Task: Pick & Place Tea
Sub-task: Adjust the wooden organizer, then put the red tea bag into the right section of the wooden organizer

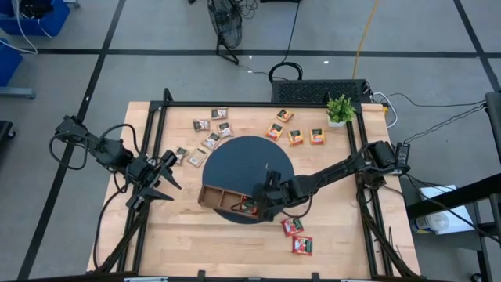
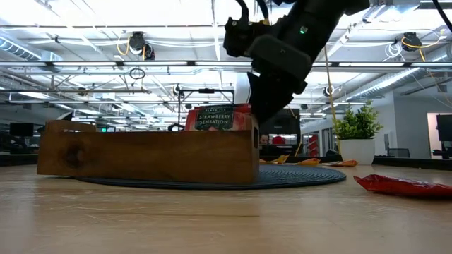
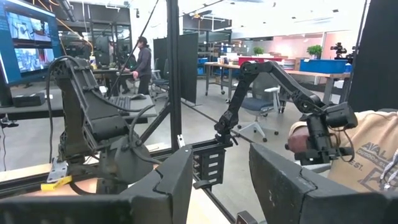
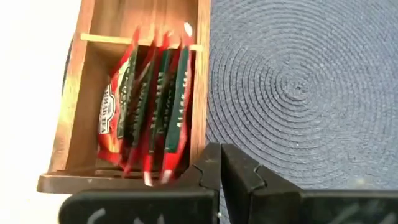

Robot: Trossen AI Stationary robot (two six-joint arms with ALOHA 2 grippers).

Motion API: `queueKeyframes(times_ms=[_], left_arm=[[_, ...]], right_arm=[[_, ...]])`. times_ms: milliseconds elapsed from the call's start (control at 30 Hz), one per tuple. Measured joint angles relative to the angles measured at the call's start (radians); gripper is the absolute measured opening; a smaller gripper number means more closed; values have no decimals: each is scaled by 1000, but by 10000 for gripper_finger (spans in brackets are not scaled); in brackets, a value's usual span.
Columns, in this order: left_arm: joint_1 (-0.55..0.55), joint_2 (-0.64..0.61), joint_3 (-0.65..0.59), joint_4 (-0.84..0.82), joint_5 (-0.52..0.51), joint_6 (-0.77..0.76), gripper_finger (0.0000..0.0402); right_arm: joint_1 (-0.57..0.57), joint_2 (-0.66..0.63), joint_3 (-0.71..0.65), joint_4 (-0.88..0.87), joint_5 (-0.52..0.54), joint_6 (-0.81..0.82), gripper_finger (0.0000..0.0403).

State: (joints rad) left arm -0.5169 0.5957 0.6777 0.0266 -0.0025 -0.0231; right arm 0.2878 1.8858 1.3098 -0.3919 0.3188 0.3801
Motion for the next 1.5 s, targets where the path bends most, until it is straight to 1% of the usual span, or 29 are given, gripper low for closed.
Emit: queueKeyframes(times_ms=[100,233,300,500,667,767,833,900,967,1033,1133,1167,1267,1300,1333,1400,1433,1500], left_arm=[[0,0,0,0,0,0,161],[0,0,0,0,0,0,161],[0,0,0,0,0,0,161],[0,0,0,0,0,0,161],[0,0,0,-1,0,0,161],[0,0,0,0,0,0,161],[0,0,0,0,0,0,161],[0,0,0,0,0,0,161],[0,0,0,0,0,0,161],[0,0,0,1,0,0,161],[0,0,0,-1,0,0,161],[0,0,0,2,0,0,161],[0,0,0,3,0,0,161],[0,0,0,2,0,0,161],[0,0,0,1,0,0,161],[0,0,0,1,0,0,161],[0,0,0,1,0,0,161],[0,0,0,1,0,0,161]], right_arm=[[0,0,0,-2,-13,0,0],[2,0,0,-4,-104,1,0],[2,0,0,-4,-133,4,0],[4,-1,0,-16,-140,24,0],[40,-66,0,-117,-115,73,0],[105,-122,1,-150,-42,106,0],[172,-145,1,-142,9,94,0],[254,-149,1,-85,93,53,0],[339,-145,1,8,210,-4,0],[408,-123,1,167,301,-87,0],[485,-87,1,411,328,-250,2],[502,-72,1,501,302,-314,6],[533,-37,2,680,167,-447,40],[537,-25,2,724,135,-464,58],[539,-17,2,745,125,-473,79],[540,-4,2,756,145,-467,127],[539,0,2,738,181,-450,155],[533,1,2,649,256,-399,209]])
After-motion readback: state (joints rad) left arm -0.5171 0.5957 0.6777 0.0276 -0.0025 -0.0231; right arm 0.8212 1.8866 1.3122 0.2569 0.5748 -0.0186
